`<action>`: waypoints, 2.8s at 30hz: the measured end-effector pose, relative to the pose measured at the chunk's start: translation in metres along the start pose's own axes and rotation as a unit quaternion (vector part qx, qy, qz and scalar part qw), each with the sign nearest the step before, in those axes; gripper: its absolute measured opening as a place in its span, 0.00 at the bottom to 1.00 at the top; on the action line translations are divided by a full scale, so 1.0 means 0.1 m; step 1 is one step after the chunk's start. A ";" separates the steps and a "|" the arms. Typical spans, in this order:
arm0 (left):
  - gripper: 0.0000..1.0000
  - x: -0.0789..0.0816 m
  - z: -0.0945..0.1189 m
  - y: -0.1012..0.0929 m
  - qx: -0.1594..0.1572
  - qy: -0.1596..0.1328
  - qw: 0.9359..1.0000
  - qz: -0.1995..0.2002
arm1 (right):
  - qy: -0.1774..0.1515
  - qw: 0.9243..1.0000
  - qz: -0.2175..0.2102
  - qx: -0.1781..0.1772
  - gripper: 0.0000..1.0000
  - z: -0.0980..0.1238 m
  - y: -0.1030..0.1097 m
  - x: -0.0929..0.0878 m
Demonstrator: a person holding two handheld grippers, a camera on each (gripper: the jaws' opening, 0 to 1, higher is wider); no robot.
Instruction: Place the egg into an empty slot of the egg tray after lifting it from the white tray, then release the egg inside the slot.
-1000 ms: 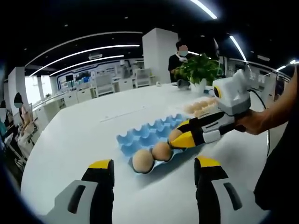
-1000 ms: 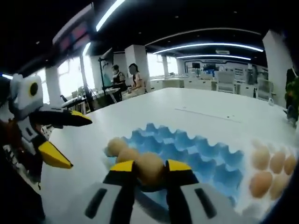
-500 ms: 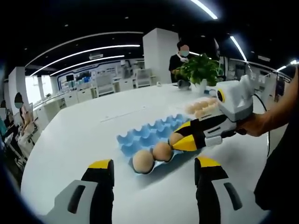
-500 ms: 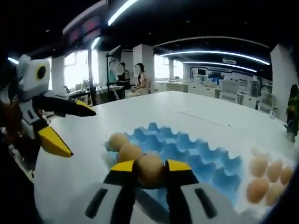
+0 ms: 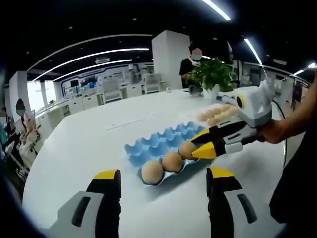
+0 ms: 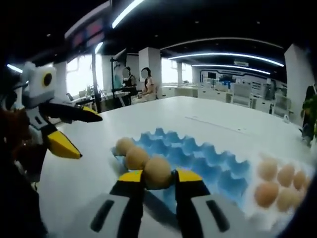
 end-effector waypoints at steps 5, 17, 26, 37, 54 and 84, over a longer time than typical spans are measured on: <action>0.70 0.01 -0.01 -0.01 -0.004 0.001 1.000 -0.003 | -0.001 1.000 -0.008 -0.016 0.24 0.11 -0.10 -0.04; 0.70 0.05 -0.03 -0.02 -0.005 -0.003 1.000 -0.006 | -0.020 0.997 -0.027 -0.069 0.24 0.40 -0.40 -0.03; 0.70 0.05 -0.03 -0.05 -0.008 -0.001 1.000 -0.008 | -0.028 0.993 -0.036 -0.110 0.24 0.64 -0.63 -0.06; 0.70 0.09 -0.04 -0.09 -0.009 -0.001 1.000 -0.012 | -0.029 0.985 -0.047 -0.161 0.24 0.97 -0.93 -0.14; 0.70 0.17 -0.09 -0.18 -0.010 -0.002 1.000 -0.015 | -0.031 0.971 -0.056 -0.229 0.24 1.48 -1.34 -0.24; 0.69 0.20 -0.11 -0.15 -0.006 0.005 1.000 -0.015 | -0.033 0.934 -0.103 -0.340 0.29 1.89 -1.94 -0.35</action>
Point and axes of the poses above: the point that each gripper's makers call its tool centre point, and the gripper's own axes: z roughly backward along the fingers, y roughly to its left, x roughly out of its top, the point moved 6 cm from there along z, roughly backward along the fingers, and after that the axes turned 11 degrees about -z, right-handed, at the moved point
